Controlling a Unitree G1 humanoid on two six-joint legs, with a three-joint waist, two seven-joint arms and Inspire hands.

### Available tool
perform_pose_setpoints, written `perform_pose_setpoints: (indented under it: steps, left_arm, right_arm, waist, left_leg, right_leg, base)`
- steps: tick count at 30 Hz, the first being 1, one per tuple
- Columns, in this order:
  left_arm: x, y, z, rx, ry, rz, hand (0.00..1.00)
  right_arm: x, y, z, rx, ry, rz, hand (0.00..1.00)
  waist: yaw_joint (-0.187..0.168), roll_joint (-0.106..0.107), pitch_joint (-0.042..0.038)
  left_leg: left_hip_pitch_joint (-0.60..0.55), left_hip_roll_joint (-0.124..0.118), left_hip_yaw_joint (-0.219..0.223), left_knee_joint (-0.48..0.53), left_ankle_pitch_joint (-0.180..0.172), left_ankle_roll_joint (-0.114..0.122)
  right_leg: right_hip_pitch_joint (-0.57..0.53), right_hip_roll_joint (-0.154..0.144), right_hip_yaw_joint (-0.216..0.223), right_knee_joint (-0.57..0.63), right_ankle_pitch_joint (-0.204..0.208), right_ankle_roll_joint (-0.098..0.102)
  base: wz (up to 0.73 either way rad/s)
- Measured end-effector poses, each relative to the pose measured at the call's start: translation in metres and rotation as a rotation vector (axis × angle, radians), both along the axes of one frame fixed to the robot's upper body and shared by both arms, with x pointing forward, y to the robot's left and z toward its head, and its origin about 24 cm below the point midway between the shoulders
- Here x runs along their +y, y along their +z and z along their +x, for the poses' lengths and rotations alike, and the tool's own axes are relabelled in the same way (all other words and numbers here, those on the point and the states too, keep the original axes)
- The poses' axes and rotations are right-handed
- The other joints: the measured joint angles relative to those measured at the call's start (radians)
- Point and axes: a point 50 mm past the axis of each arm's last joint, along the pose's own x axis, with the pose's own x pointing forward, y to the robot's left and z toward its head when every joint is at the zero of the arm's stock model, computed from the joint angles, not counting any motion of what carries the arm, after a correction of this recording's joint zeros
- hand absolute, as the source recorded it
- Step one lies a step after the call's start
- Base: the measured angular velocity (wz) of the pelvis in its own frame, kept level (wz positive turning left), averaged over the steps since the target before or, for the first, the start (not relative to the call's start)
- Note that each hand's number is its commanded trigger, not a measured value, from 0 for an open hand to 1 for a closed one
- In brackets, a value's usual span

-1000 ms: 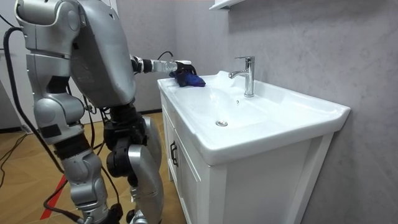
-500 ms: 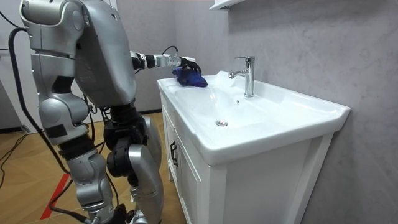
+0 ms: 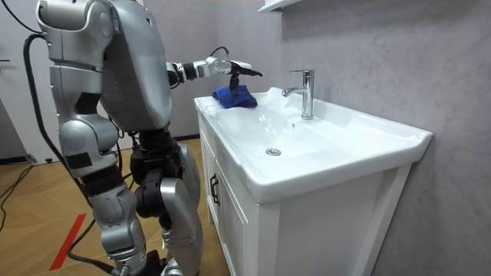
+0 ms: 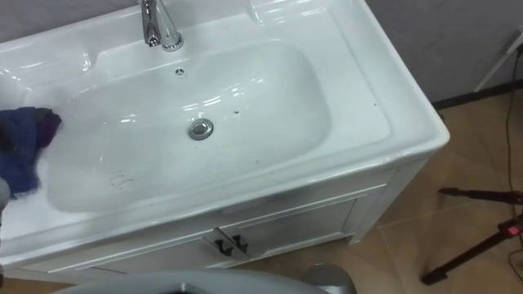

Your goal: Wipe basin

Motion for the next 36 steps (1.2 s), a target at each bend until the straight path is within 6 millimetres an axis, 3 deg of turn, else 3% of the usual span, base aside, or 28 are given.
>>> perform_pose_setpoints:
  steps: [12, 17, 22, 26, 30, 35, 36]
  left_arm:
    - [-0.010, 0.003, 0.010, 0.000, -0.058, -0.007, 0.00]
    - [-0.010, 0.013, 0.017, -0.070, -0.074, 0.012, 0.00]
    - [-0.015, 0.052, 0.028, -0.229, -0.142, 0.108, 0.00]
    - [-0.012, 0.074, 0.025, -0.334, -0.166, 0.190, 0.00]
    - [-0.010, 0.088, 0.022, -0.397, -0.170, 0.234, 0.00]
    - [-0.008, 0.104, 0.018, -0.448, -0.169, 0.270, 0.00]
    - [-0.005, 0.108, 0.016, -0.458, -0.162, 0.273, 0.00]
  right_arm:
    - [0.002, -0.001, 0.004, -0.019, -0.011, 0.018, 0.00]
    - [0.001, -0.001, 0.001, -0.019, -0.032, 0.002, 0.00]
    - [0.001, -0.001, -0.006, -0.009, -0.035, 0.003, 0.00]
    - [0.001, -0.001, -0.011, -0.004, -0.038, -0.003, 0.00]
    - [0.001, -0.001, -0.011, -0.006, -0.041, -0.003, 0.00]
    - [0.001, -0.001, -0.014, 0.000, -0.043, -0.002, 0.00]
    - [0.001, -0.001, -0.017, 0.006, -0.044, -0.001, 0.00]
  waist:
    - [0.003, 0.005, 0.0051]
    - [0.011, 0.008, 0.0049]
    - [0.045, 0.008, 0.0009]
    - [0.064, 0.017, -0.0046]
    - [0.071, 0.018, -0.0037]
    - [0.100, 0.025, -0.0087]
    - [0.110, 0.021, -0.0061]
  left_leg:
    - [-0.010, 0.000, -0.003, 0.024, 0.000, 0.000]
    - [-0.004, 0.000, -0.011, 0.028, 0.000, 0.000]
    - [-0.019, -0.001, -0.019, 0.032, 0.000, 0.000]
    - [-0.019, -0.001, -0.019, 0.031, 0.000, 0.000]
    - [-0.018, -0.001, -0.020, 0.029, 0.000, 0.000]
    - [-0.019, -0.002, -0.029, 0.031, 0.000, 0.000]
    - [-0.020, -0.002, -0.030, 0.031, 0.000, 0.000]
  right_leg:
    - [0.005, 0.000, -0.001, -0.003, 0.000, 0.000]
    - [0.015, 0.002, -0.001, -0.005, 0.000, 0.000]
    - [-0.001, 0.001, -0.003, 0.001, 0.002, -0.002]
    - [0.001, 0.000, -0.007, 0.001, 0.002, -0.002]
    - [0.010, -0.003, -0.020, -0.004, 0.002, -0.002]
    - [0.017, -0.005, -0.031, -0.006, 0.002, -0.001]
    - [0.016, -0.006, -0.033, -0.004, 0.002, -0.002]
  base:
    - [0.00]
    - [0.02]
    - [0.00]
    - [0.02]
    - [0.11]
    - [0.07]
    - [0.07]
